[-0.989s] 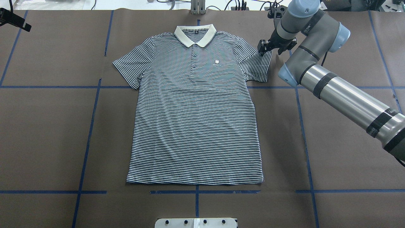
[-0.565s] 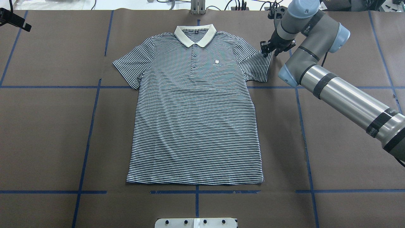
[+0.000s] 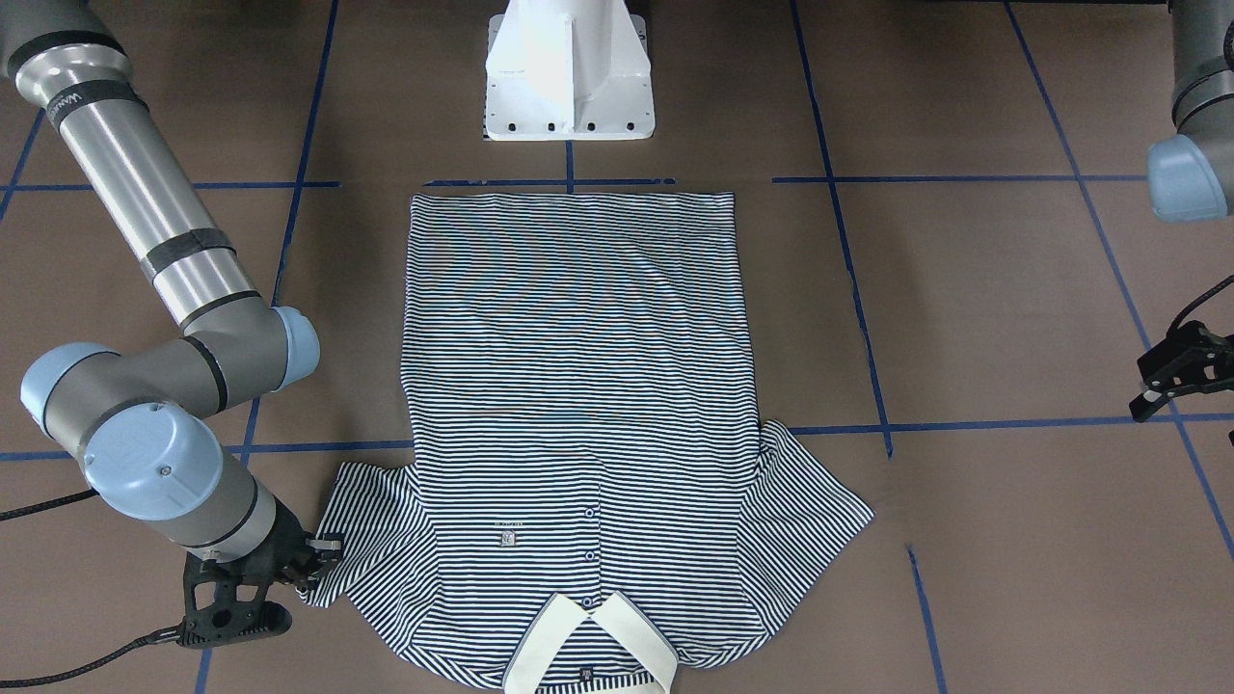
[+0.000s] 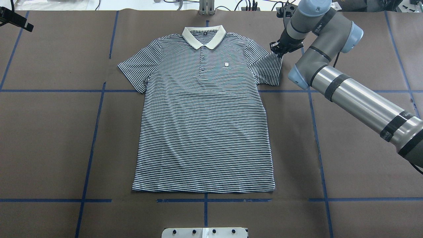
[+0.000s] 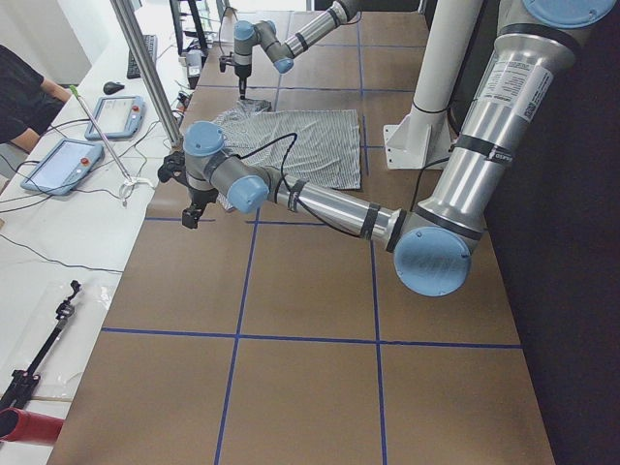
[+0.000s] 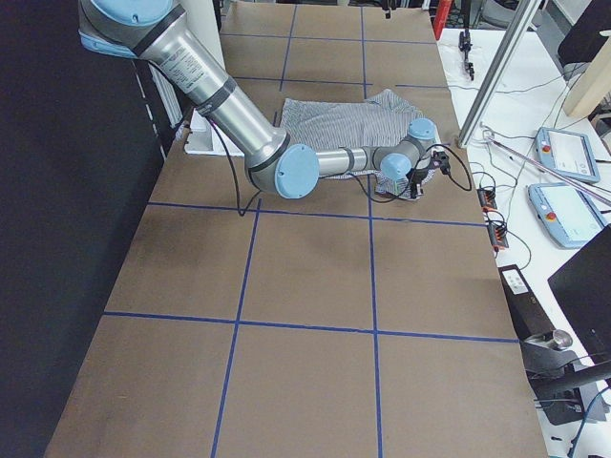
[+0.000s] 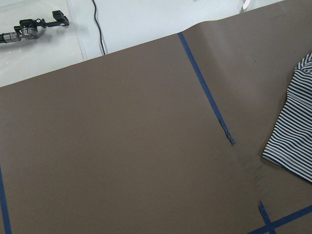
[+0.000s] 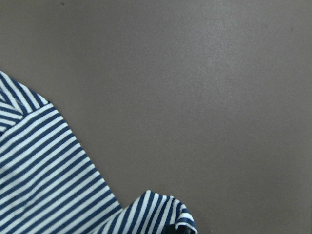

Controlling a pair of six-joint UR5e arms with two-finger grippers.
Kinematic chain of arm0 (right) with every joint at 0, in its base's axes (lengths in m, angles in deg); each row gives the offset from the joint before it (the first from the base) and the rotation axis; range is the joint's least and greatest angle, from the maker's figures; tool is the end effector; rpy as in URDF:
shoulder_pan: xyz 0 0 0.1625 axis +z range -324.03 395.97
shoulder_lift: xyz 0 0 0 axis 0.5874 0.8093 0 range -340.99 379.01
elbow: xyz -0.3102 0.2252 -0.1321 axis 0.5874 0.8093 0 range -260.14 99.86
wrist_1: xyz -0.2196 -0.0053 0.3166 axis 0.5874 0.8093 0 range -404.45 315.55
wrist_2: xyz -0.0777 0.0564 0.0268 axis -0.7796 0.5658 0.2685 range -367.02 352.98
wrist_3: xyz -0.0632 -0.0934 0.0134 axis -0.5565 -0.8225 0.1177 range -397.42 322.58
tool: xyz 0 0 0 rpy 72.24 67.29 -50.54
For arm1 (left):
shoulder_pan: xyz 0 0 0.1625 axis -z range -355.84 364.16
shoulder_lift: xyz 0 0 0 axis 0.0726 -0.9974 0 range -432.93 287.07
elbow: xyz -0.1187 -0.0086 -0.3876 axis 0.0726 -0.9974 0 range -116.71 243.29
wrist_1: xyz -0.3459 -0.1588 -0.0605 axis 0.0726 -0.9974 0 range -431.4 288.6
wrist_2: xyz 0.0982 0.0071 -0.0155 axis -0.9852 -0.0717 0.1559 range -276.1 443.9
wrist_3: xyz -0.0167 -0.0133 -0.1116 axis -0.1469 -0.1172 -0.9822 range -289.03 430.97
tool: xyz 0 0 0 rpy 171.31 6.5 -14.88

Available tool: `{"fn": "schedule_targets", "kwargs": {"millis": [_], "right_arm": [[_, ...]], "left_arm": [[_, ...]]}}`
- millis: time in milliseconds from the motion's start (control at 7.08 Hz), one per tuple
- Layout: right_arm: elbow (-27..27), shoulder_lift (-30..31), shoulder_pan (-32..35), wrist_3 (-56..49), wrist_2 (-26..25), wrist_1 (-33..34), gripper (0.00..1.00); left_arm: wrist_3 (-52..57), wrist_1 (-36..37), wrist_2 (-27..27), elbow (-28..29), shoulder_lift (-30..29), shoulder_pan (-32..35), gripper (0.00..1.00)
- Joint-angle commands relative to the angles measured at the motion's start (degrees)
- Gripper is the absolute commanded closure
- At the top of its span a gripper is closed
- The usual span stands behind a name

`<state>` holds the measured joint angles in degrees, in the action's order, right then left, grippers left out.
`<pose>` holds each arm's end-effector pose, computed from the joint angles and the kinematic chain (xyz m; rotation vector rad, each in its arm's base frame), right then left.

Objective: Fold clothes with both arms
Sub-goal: 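Move the right gripper over the shirt's shoulder and sleeve nearest it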

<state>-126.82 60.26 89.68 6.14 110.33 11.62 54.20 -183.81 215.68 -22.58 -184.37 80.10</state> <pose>-0.4117 -0.6975 0.4103 0.2223 -0.7831 -0.0442 0.0958 -0.6195 0.4338 0.4517 0.8492 0.2091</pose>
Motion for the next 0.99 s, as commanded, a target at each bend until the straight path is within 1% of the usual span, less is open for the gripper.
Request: {"fn": "schedule_targets", "kwargs": {"millis": [0,283,424,565,706,848], "right_arm": [[-1.64,-0.55,0.09,-0.49,1.73,0.09,1.0],[-7.25,-0.55,0.26,-0.14,6.99,0.44,1.0],[-9.19,-1.07,0.0,2.12,7.36,0.61,1.0],[-9.21,-3.86,-1.22,4.24,7.37,2.27,1.0],[-8.08,-7.63,-3.32,5.21,5.19,5.24,1.0],[-4.94,-10.45,-5.08,5.31,0.91,5.36,1.0]], "left_arm": [[-0.01,0.0,0.06,0.0,-0.09,0.0,0.0],[-0.01,0.0,0.06,0.0,-0.09,0.0,0.0],[-0.01,0.0,0.15,0.0,0.0,0.09,0.0],[0.08,0.0,0.23,0.0,0.09,0.09,0.0],[0.08,0.0,0.24,0.09,0.09,0.09,0.0],[0.08,-0.09,0.15,0.18,0.09,0.0,0.0]]}}
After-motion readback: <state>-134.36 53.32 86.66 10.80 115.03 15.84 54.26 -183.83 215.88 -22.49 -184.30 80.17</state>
